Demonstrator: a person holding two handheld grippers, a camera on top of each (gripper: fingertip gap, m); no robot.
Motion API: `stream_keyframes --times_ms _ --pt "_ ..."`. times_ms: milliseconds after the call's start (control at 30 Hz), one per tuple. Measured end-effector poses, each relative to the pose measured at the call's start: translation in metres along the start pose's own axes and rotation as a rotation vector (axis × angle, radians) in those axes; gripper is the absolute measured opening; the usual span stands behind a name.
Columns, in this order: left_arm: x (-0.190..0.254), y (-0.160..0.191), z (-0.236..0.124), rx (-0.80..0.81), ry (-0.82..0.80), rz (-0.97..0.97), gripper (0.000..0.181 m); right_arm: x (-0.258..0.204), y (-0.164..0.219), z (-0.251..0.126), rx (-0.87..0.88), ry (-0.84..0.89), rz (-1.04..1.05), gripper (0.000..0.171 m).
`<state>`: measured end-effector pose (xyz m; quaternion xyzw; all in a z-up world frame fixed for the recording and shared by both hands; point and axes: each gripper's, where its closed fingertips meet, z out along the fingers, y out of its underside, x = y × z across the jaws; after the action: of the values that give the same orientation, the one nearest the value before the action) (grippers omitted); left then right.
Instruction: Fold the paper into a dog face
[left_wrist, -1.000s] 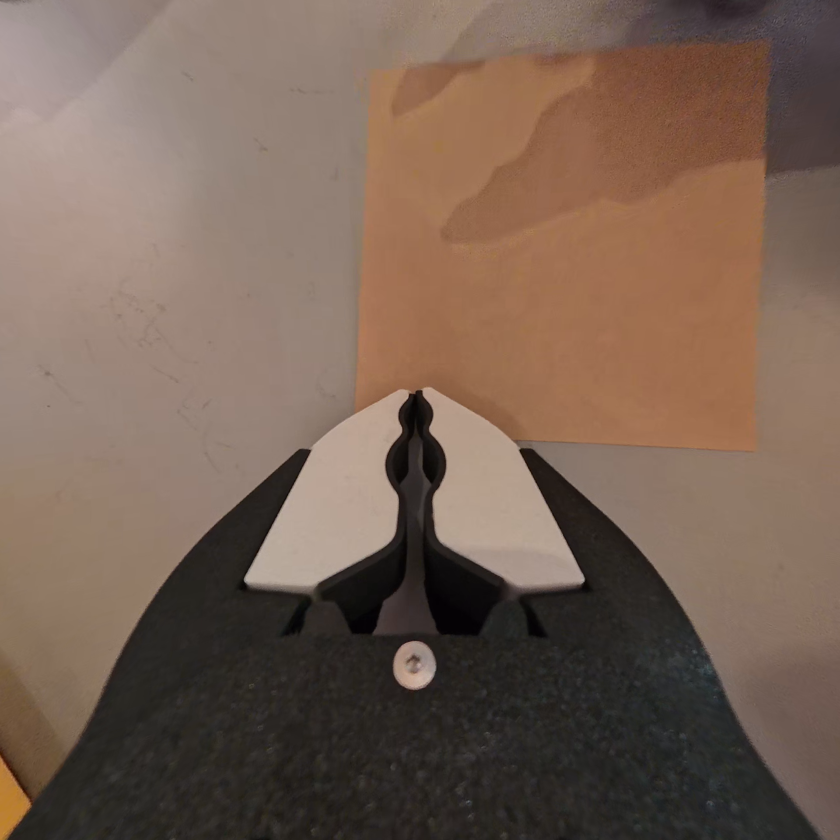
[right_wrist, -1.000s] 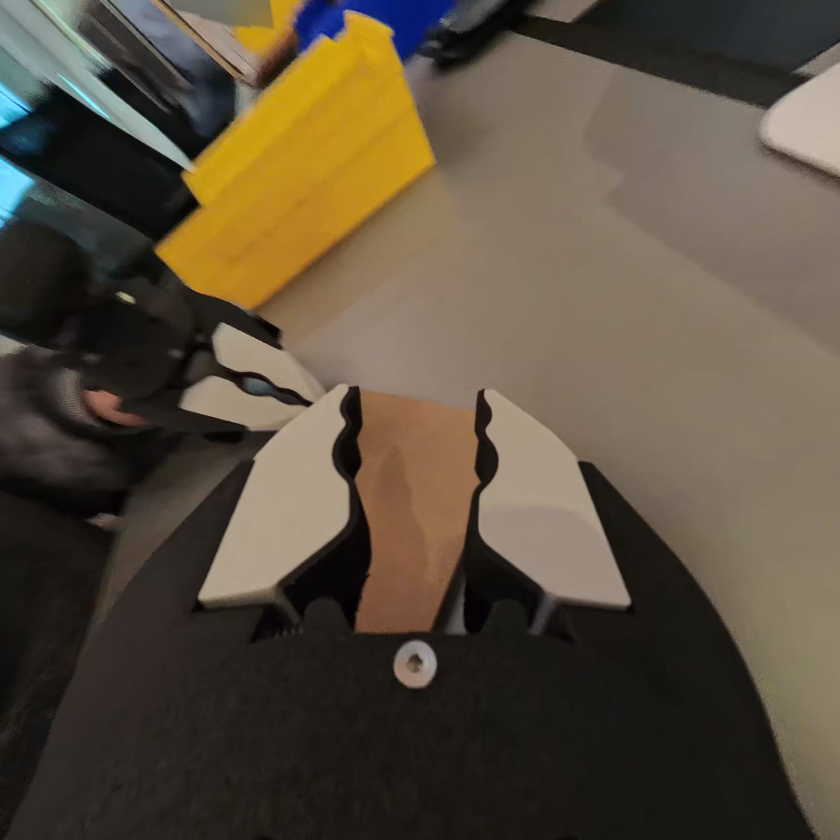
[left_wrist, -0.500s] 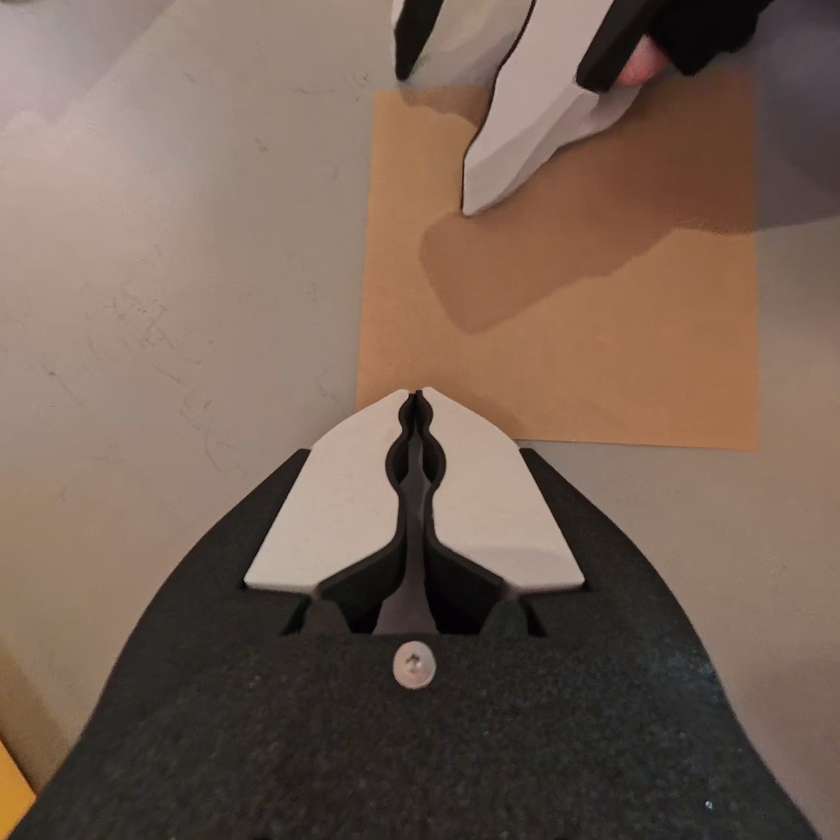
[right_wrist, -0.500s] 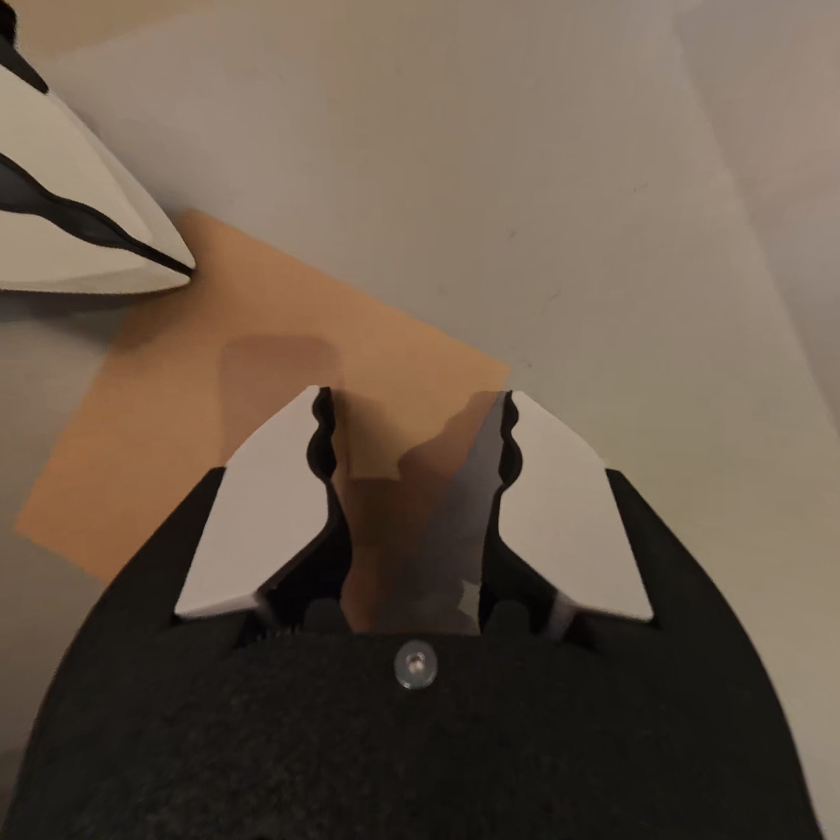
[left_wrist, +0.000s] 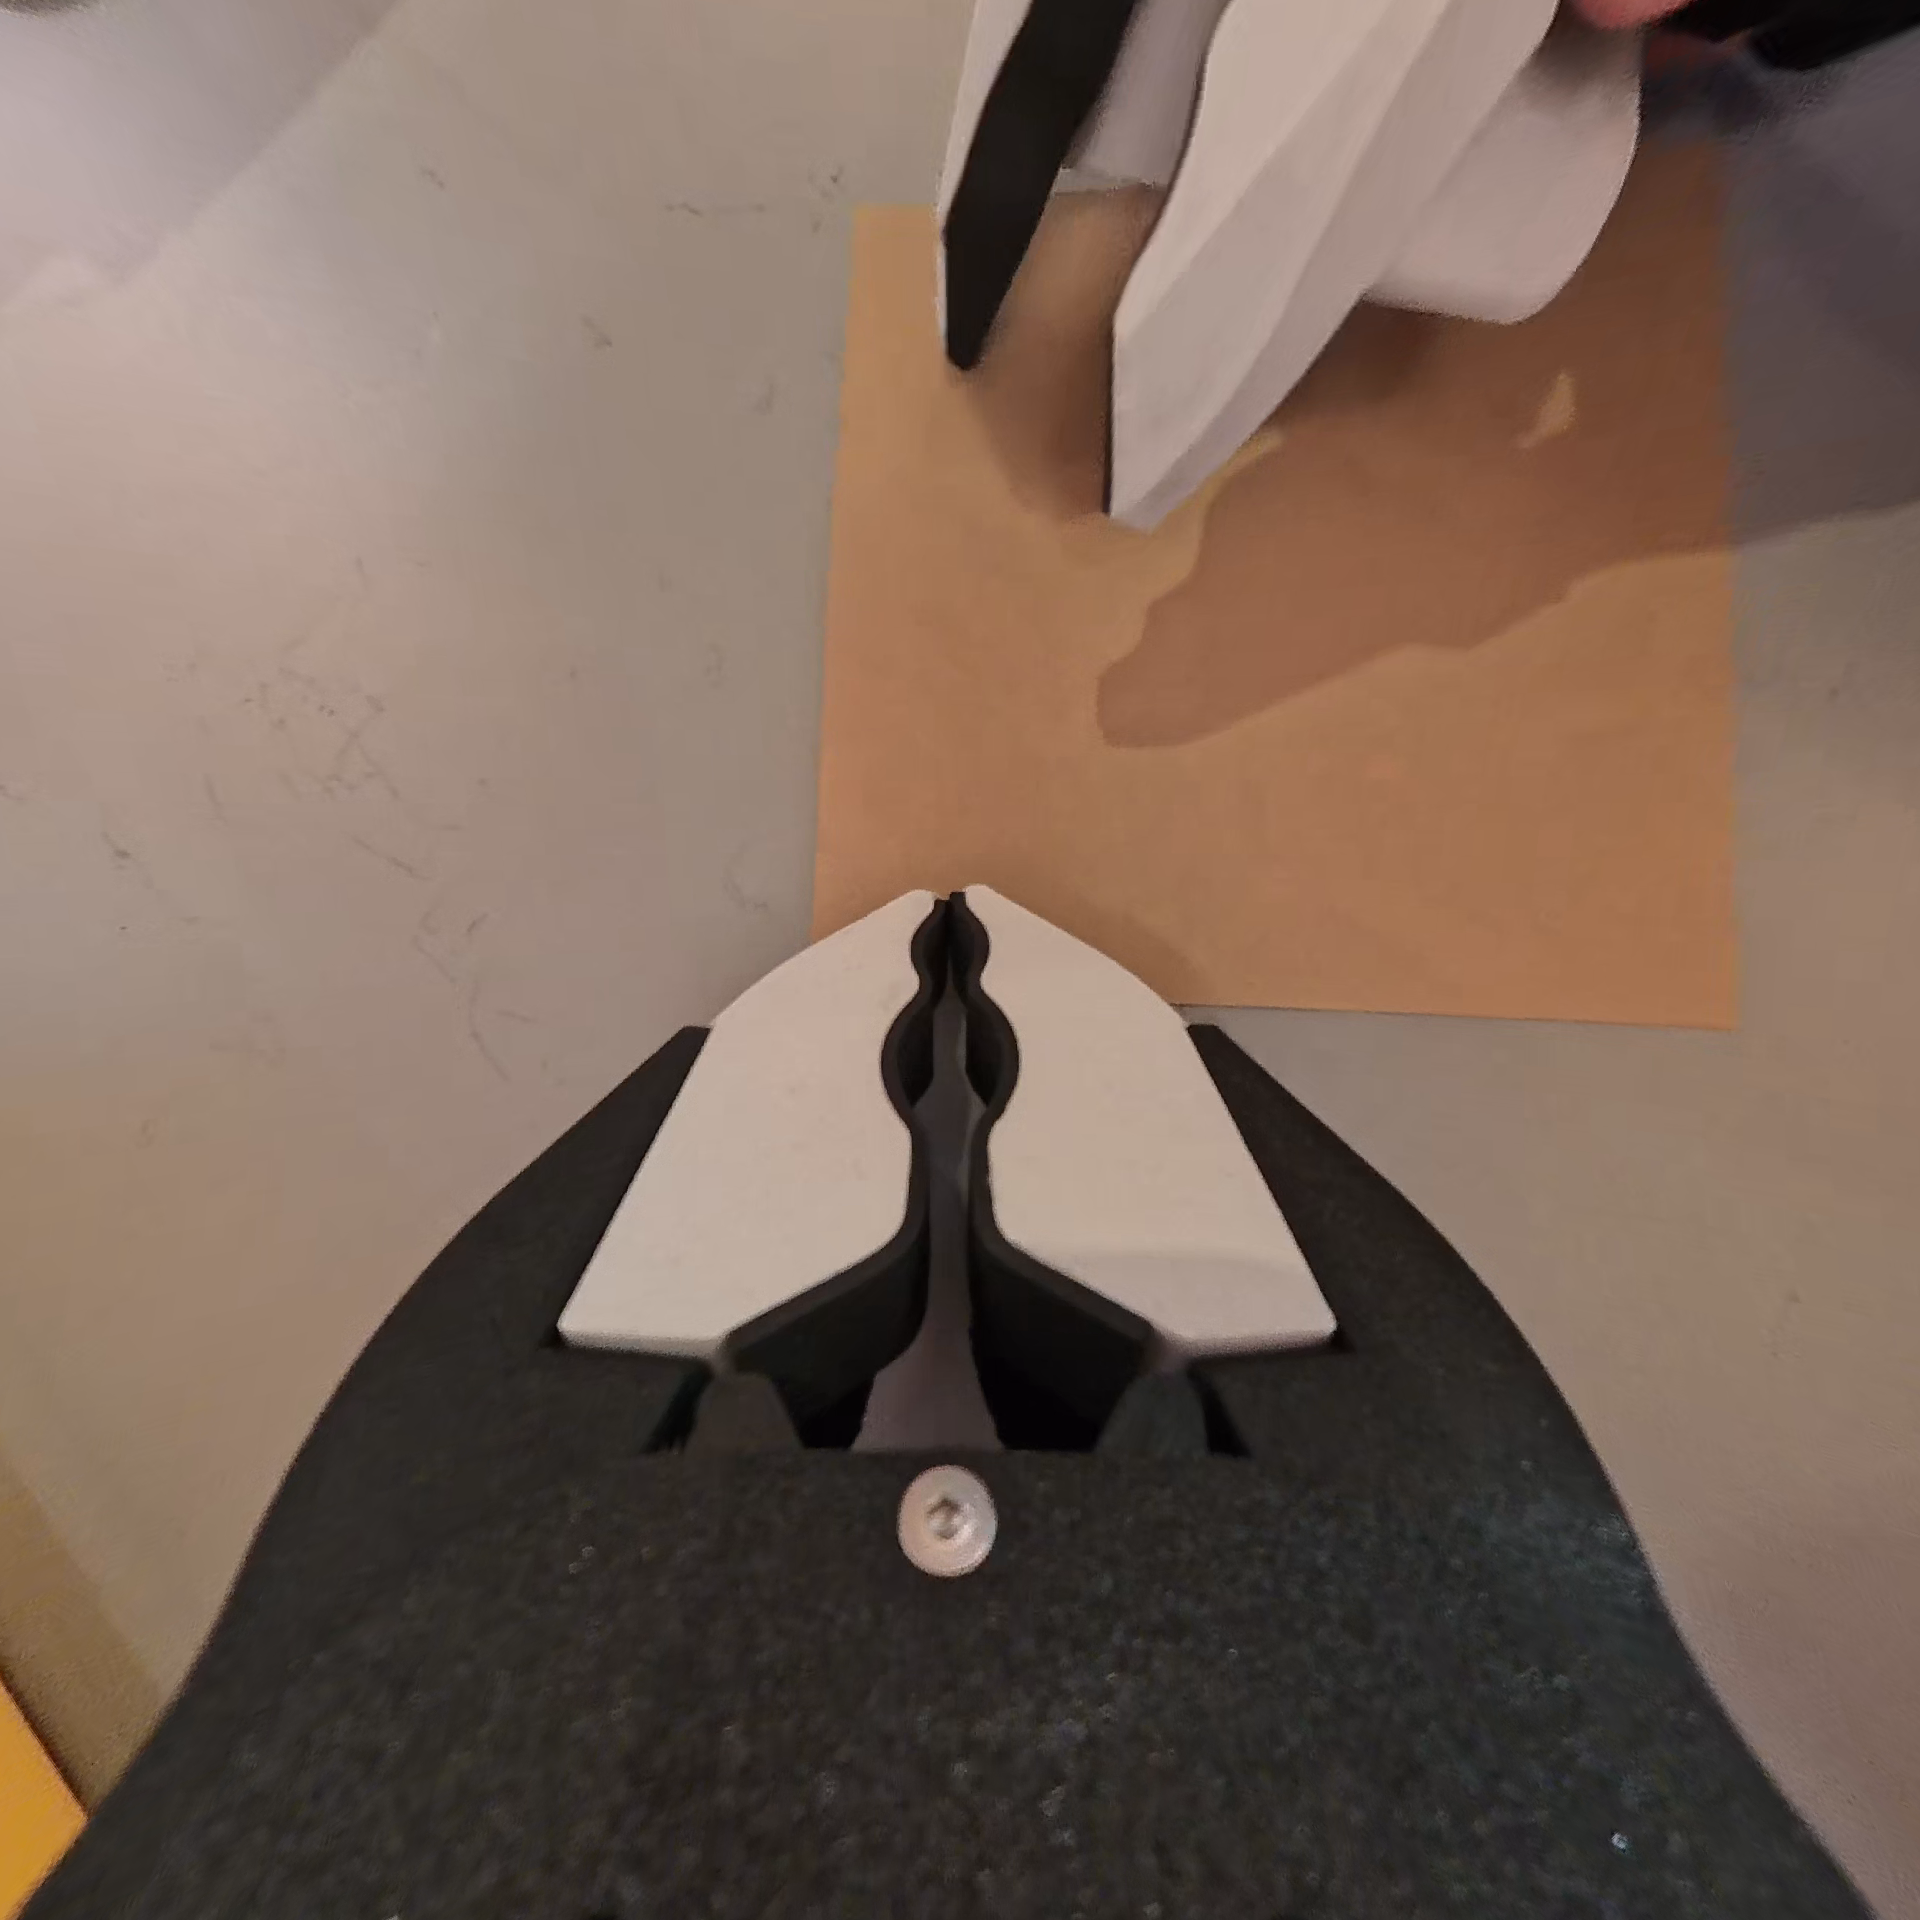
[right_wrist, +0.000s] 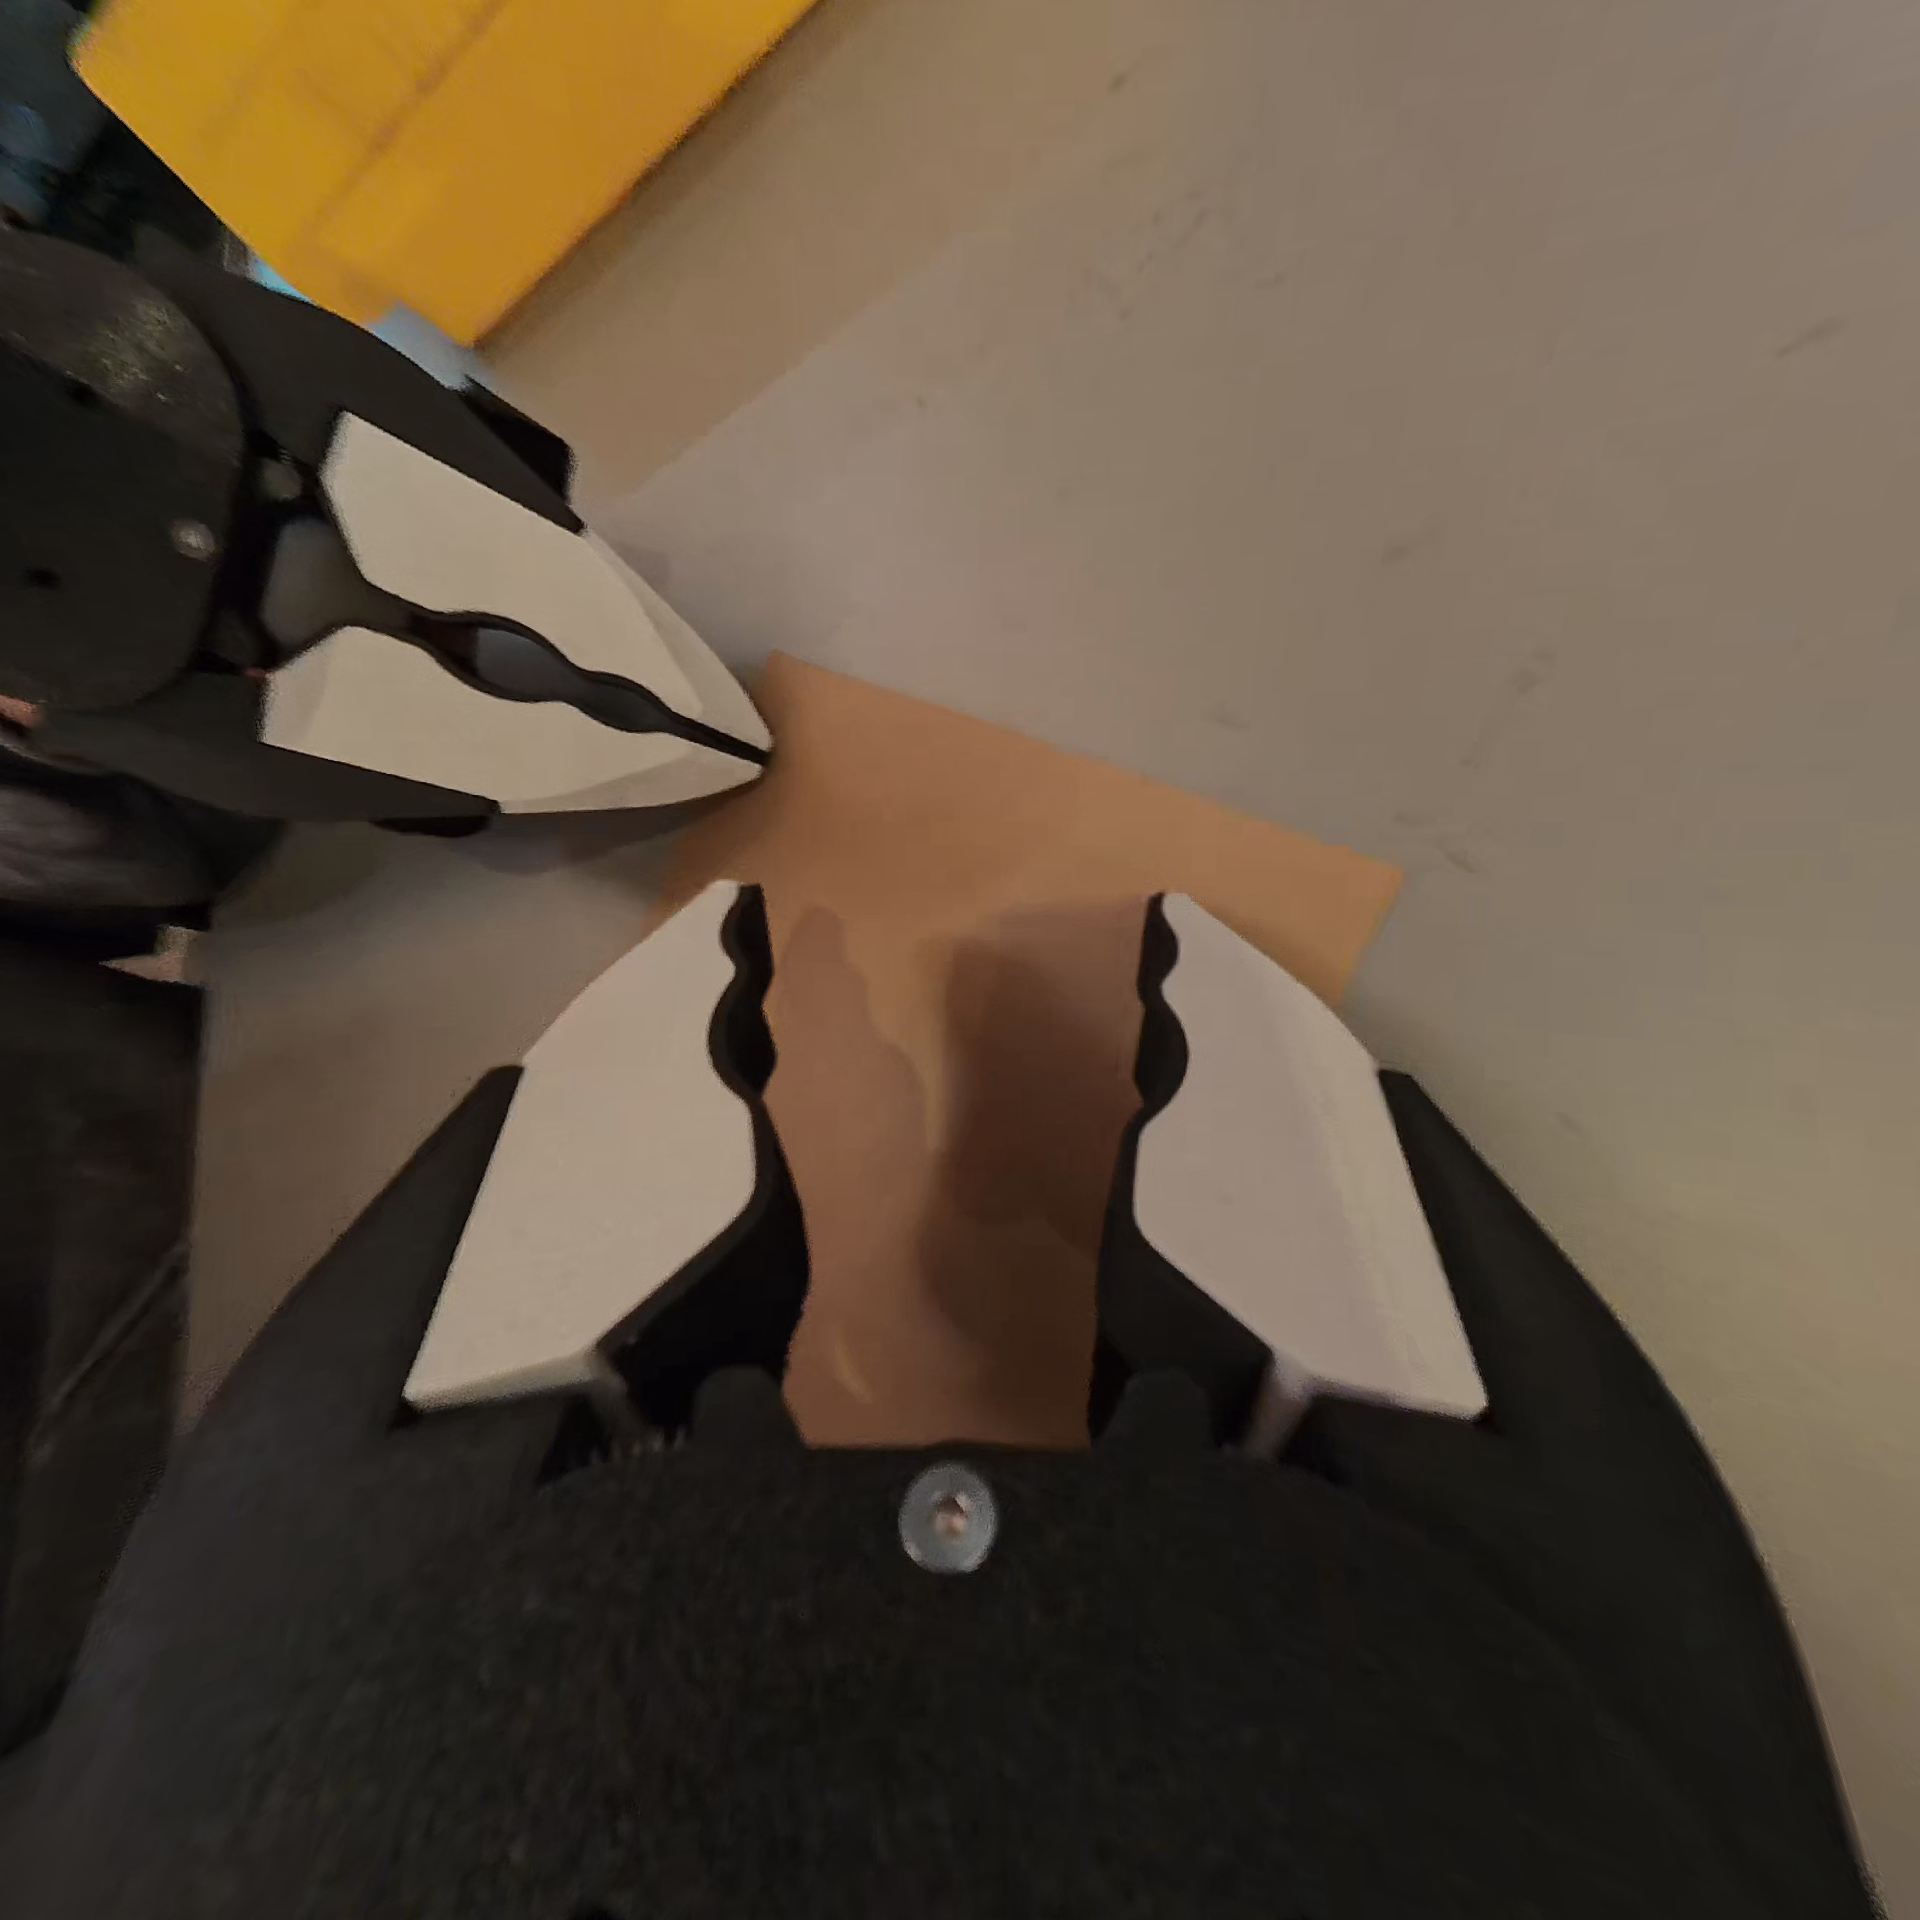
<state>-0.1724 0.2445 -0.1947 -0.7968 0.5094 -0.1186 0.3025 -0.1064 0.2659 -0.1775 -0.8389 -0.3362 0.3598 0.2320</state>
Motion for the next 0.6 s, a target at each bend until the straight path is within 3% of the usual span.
stream_keyframes --times_ms 100,167,267,367,600 --pt "0.0 0.0 0.0 0.001 0.001 0.0 0.0 0.028 0.006 -0.01 -0.1 0.274 -0.143 0.08" --pt "0.0 0.0 0.0 0.001 0.002 0.0 0.0 0.032 0.01 -0.012 -0.162 0.347 -0.19 0.08" --pt "0.0 0.0 0.0 0.0 0.001 0.0 0.0 0.033 0.011 -0.007 -0.188 0.376 -0.197 0.075" --pt "0.0 0.0 0.0 0.0 -0.001 0.001 0.0 0.03 0.013 -0.005 -0.214 0.39 -0.196 0.081" --pt "0.0 0.0 0.0 -0.001 -0.003 0.001 0.0 0.01 0.007 0.006 -0.148 0.26 -0.154 0.069"
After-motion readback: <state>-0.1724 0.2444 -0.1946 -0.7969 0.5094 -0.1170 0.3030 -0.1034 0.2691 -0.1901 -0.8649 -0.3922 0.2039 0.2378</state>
